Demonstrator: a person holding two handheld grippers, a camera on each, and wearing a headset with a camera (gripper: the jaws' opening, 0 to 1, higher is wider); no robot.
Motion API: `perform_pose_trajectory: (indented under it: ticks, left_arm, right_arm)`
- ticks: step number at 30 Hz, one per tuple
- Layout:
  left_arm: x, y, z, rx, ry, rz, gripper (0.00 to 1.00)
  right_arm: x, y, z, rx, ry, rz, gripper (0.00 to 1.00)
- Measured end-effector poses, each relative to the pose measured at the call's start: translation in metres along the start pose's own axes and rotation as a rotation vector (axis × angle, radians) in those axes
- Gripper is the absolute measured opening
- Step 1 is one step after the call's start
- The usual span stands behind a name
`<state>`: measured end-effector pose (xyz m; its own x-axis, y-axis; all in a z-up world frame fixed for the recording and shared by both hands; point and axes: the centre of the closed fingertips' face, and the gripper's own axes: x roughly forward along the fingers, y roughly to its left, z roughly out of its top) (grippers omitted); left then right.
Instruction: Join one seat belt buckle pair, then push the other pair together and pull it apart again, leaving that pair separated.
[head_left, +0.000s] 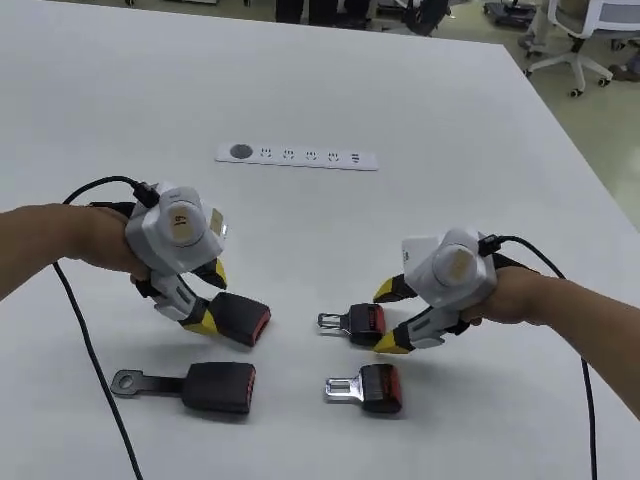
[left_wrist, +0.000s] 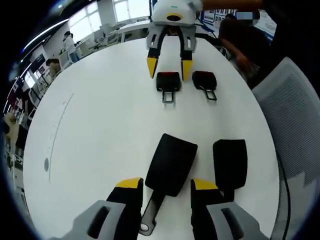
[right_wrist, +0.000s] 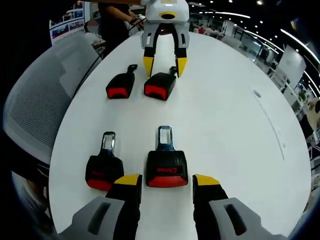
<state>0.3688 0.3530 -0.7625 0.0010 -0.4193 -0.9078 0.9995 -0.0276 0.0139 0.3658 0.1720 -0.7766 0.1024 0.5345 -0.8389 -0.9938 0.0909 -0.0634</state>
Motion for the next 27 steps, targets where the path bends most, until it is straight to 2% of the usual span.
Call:
perform_pose_trajectory:
  ticks: [7, 8, 13, 17, 27]
  left_arm:
    - [0.003, 0.001, -0.002, 0.02, 0.018, 0.006, 0.33]
    - [0.003, 0.0, -0.002, 0.019, 0.019, 0.007, 0.33]
    - [0.003, -0.001, -0.004, 0.003, 0.026, 0.022, 0.31]
    - [0.004, 0.001, -0.006, -0.043, 0.015, 0.032, 0.31]
    - [0.006, 0.003, -0.01, -0.059, 0.011, 0.031, 0.3]
  right_arm:
    - [0.007, 0.002, -0.001, 0.007, 0.006, 0.016, 0.34]
    - [0.008, 0.003, 0.002, 0.018, -0.008, 0.021, 0.34]
    - [0.008, 0.001, 0.004, 0.022, -0.009, 0.016, 0.32]
    - [0.009, 0.0, 0.004, 0.03, -0.012, 0.012, 0.32]
    - [0.009, 0.002, 0.005, 0.025, -0.009, 0.015, 0.31]
